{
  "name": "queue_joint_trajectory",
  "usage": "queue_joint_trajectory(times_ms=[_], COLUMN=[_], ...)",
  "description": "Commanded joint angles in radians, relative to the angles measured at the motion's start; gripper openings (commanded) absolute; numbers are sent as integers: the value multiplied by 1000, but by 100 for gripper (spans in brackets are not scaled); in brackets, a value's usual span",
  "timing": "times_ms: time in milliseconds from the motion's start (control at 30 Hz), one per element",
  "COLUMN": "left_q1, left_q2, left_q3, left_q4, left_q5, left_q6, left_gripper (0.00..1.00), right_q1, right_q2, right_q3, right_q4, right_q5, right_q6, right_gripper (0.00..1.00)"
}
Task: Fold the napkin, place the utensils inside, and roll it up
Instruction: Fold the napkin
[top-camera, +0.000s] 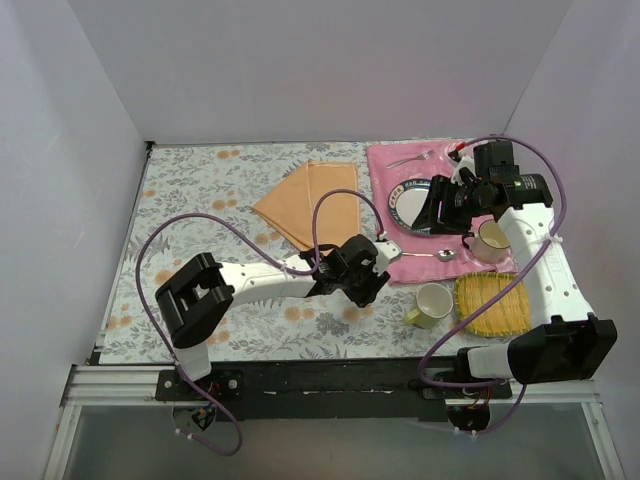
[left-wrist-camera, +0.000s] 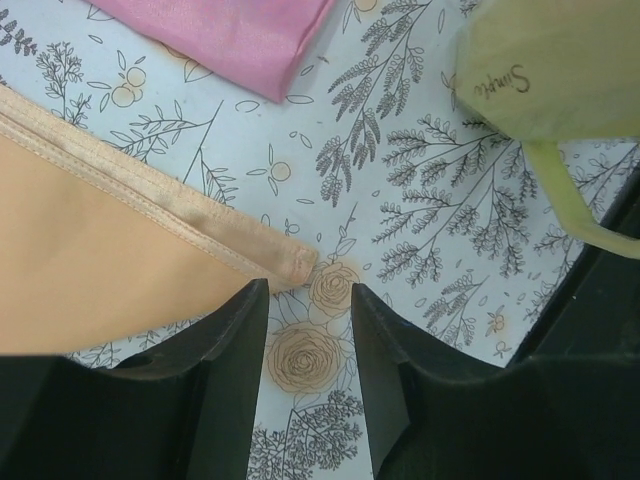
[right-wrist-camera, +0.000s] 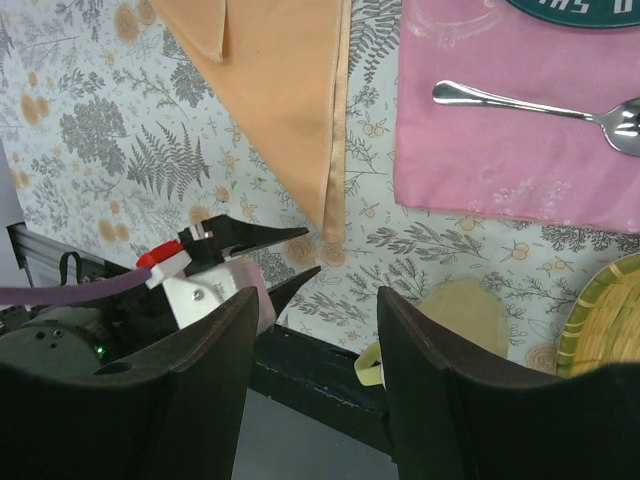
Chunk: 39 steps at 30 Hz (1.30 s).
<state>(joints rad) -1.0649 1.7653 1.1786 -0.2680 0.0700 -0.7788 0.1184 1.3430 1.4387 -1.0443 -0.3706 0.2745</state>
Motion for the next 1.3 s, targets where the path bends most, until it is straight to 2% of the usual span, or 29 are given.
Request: queue_joint_trajectory(times_ms=[0, 200, 467, 700, 767, 800, 833, 900, 1000, 1167, 1267], left_q1=[-15, -32, -73, -104, -109, -110, -112, -110, -109, -63, 22], left_q2=[25, 74, 117, 158, 166, 166, 155, 134, 82, -16, -79], left_q3=[-2, 1, -2, -20, -16, -14, -11, -2, 16, 33, 27], left_q4=[38, 35, 27, 35, 35, 33, 26, 18, 6, -2, -5], left_q5=[-32, -58, -220, -386, -407, -418, -420, -420, -389, -208, -75], left_q6=[16, 9, 3, -17, -25, -30, -33, -54, -57, -109, -187], left_gripper=[38, 39, 39, 25, 19, 11, 7, 1, 0, 0, 0], right_q1=[-6, -8, -8, -8, -6, -6, -6, -5, -5, -6, -5], right_q2=[-50, -64, -64, -62, -62, -58, -58, -48, -27, -1, 13], right_q3=[-18, -29, -40, -47, -55, -60, -58, -51, -21, 3, 17], right_q4=[-10, -3, 0, -17, -20, -22, -22, -22, -19, -6, 0], right_q5=[-41, -56, -71, -77, -82, -85, -90, -90, -93, -109, -120], right_q6=[11, 11, 8, -8, -9, -11, -12, -11, -12, -8, -8], right_gripper=[59, 59, 59, 58, 58, 58, 58, 58, 58, 58, 58])
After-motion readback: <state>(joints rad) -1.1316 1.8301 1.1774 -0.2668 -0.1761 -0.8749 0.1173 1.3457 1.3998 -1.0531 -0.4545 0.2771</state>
